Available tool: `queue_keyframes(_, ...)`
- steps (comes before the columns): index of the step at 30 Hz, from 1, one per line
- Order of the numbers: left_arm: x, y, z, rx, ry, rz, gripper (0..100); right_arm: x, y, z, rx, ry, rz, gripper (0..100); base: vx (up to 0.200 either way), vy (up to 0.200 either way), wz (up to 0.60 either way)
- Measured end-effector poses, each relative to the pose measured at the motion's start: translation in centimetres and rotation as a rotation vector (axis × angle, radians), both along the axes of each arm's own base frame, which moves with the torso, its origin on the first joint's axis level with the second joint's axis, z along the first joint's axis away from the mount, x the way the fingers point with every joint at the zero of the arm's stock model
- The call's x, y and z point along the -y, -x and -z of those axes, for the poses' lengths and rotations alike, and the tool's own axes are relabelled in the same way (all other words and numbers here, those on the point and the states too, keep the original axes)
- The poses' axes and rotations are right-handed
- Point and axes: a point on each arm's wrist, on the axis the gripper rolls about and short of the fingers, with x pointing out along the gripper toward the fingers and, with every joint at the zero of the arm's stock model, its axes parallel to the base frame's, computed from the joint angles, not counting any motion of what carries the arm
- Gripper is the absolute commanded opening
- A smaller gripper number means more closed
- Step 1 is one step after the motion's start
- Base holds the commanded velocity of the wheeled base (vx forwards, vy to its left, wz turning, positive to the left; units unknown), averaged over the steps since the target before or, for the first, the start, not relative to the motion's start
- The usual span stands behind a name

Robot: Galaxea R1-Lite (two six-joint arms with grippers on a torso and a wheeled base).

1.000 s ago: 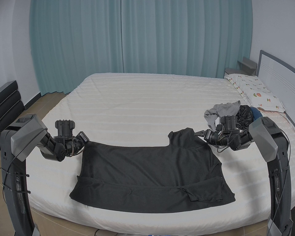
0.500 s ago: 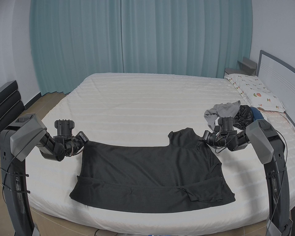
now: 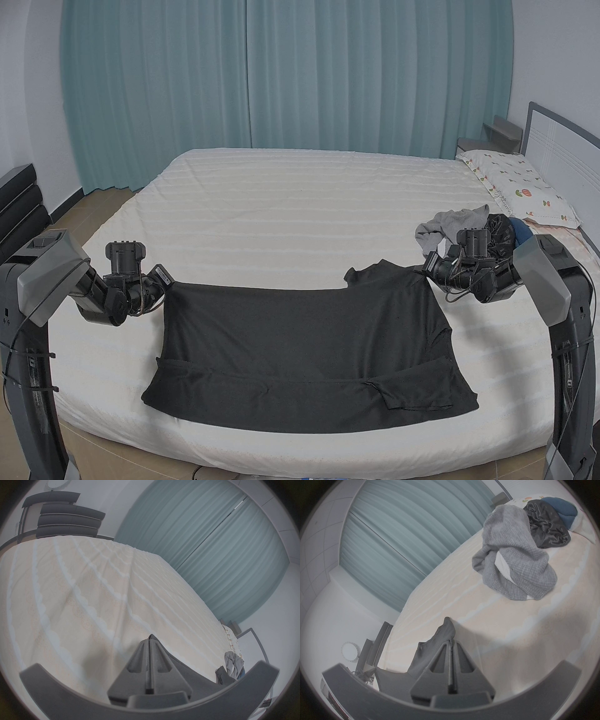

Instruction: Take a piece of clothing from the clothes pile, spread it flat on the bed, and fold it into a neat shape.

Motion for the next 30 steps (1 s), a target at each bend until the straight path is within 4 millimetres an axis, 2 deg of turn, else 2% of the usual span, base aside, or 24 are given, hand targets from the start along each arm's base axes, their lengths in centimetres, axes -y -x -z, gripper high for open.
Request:
queue_keyframes(20,-0.5,0.0,0.1,-0.001,-0.020,0.000,0,0.4,1.0,0.0,0.002,0.001,0.010,0,0.000,0.000,0.00)
queue_keyframes(26,-0.7,-0.2,-0.1,0.009,-0.018,-0.005,0,0.8,0.9,-0.8,0.047,-0.002,0.020,0,0.000,0.000,0.00)
queue_keyframes(30,-0.8,-0.3,-0.1,0.013,-0.017,-0.009,0,0.8,1.1,-0.6,0.046,-0.001,0.021,0,0.000,0.000,0.00)
